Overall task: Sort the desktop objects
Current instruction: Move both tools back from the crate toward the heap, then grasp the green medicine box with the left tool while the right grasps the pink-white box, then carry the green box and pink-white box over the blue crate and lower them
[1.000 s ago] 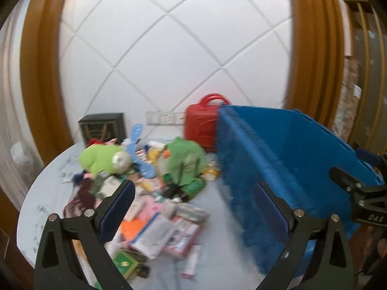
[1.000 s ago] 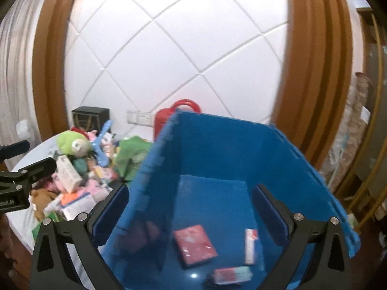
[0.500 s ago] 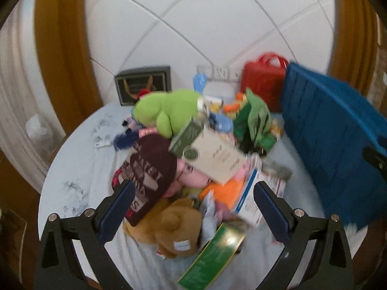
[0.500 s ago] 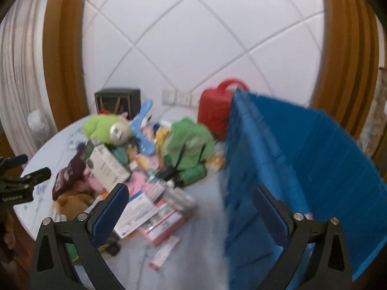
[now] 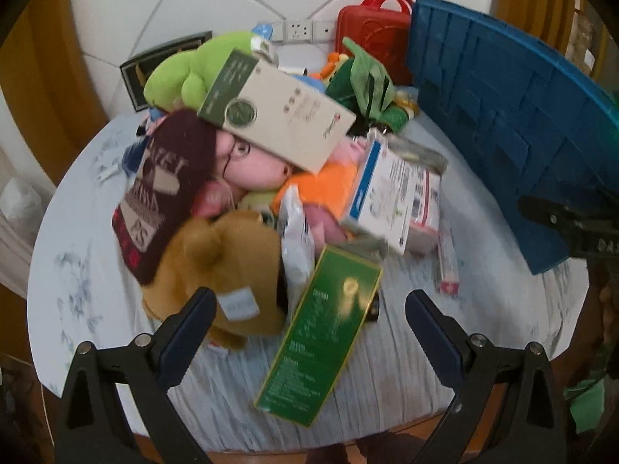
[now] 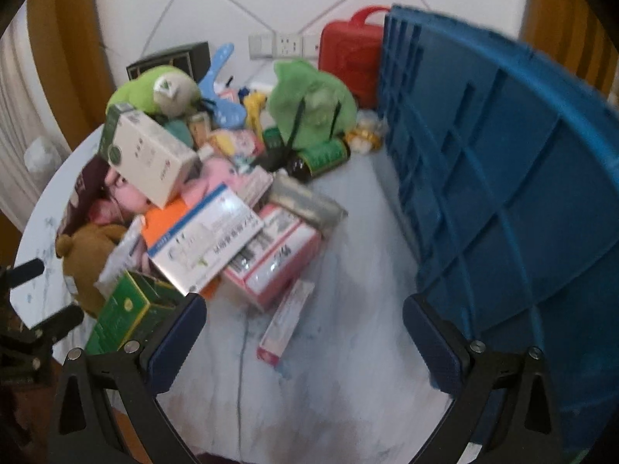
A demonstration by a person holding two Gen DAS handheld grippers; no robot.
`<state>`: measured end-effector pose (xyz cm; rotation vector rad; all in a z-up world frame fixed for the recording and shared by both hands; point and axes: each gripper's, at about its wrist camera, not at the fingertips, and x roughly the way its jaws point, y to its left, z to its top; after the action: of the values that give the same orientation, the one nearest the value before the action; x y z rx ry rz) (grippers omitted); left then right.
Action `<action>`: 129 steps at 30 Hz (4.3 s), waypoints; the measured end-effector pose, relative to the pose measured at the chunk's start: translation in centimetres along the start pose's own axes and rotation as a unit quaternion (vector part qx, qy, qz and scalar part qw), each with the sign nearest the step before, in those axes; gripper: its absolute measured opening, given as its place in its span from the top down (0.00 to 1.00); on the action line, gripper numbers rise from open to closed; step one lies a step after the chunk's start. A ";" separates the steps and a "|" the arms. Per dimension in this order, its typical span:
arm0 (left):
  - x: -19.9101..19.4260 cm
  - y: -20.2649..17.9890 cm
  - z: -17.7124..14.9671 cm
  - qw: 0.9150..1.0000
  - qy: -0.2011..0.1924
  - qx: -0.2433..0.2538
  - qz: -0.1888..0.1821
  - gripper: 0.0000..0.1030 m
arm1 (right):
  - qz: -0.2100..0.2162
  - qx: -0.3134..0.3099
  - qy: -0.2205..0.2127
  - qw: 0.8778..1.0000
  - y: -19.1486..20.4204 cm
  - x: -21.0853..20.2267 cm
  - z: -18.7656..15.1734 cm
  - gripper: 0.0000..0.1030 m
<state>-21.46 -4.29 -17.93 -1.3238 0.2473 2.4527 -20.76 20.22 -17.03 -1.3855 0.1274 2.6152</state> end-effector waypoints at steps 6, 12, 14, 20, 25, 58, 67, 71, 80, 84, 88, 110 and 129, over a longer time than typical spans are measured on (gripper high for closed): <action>1.7 0.1 -3.2 0.998 0.033 -0.043 0.018 0.03 | 0.018 -0.014 0.044 0.999 -0.3 3.5 -1.9 0.00; 5.7 0.7 -5.7 0.994 0.082 -0.065 0.042 0.05 | 0.021 -0.017 0.106 0.994 -0.6 8.8 -4.8 0.00; 6.8 0.9 -5.9 0.993 0.086 -0.073 0.037 0.10 | 0.021 -0.006 0.125 0.992 -0.7 10.4 -5.7 0.00; 9.2 0.4 -4.6 0.993 0.080 -0.081 0.019 0.26 | 0.043 0.034 0.133 0.990 -0.6 12.7 -6.2 0.00; 11.0 0.0 -4.8 0.993 0.084 -0.075 0.023 0.26 | 0.004 0.031 0.148 0.989 0.2 15.6 -6.9 0.00; 8.2 -1.5 -2.1 0.996 0.062 -0.055 0.016 0.46 | 0.021 0.050 0.086 0.995 -1.4 16.8 -8.4 0.73; 3.0 -2.4 0.4 0.998 -0.002 -0.048 0.028 0.46 | 0.040 0.049 0.035 0.997 -3.0 11.5 -9.8 0.73; -0.4 -2.6 1.2 0.998 -0.037 -0.042 0.027 0.46 | 0.052 0.043 -0.020 0.998 -2.9 7.3 -7.6 0.73; -7.3 -3.8 2.4 0.992 -0.123 -0.008 -0.004 0.46 | 0.040 0.023 -0.151 0.987 1.4 -7.7 -2.4 0.73; -9.7 -6.5 3.4 0.987 -0.159 0.011 -0.022 0.46 | 0.011 0.021 -0.204 0.979 0.9 -13.2 -2.3 0.73; -11.9 -11.0 5.1 0.981 -0.187 0.034 -0.038 0.46 | -0.016 0.024 -0.239 0.971 -1.2 -16.3 -2.0 0.73; -10.3 -44.0 25.7 0.980 -0.150 0.113 -0.066 0.50 | -0.091 0.037 -0.201 0.975 -34.4 -20.2 6.0 0.73; 2.7 -46.2 25.4 0.994 0.054 0.087 -0.031 0.47 | -0.039 -0.014 0.005 0.999 -39.0 -6.3 8.9 0.72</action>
<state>-25.12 46.98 -5.83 -1.3694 0.4299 2.2548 -16.80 59.11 -6.52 -1.3831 0.0377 2.5568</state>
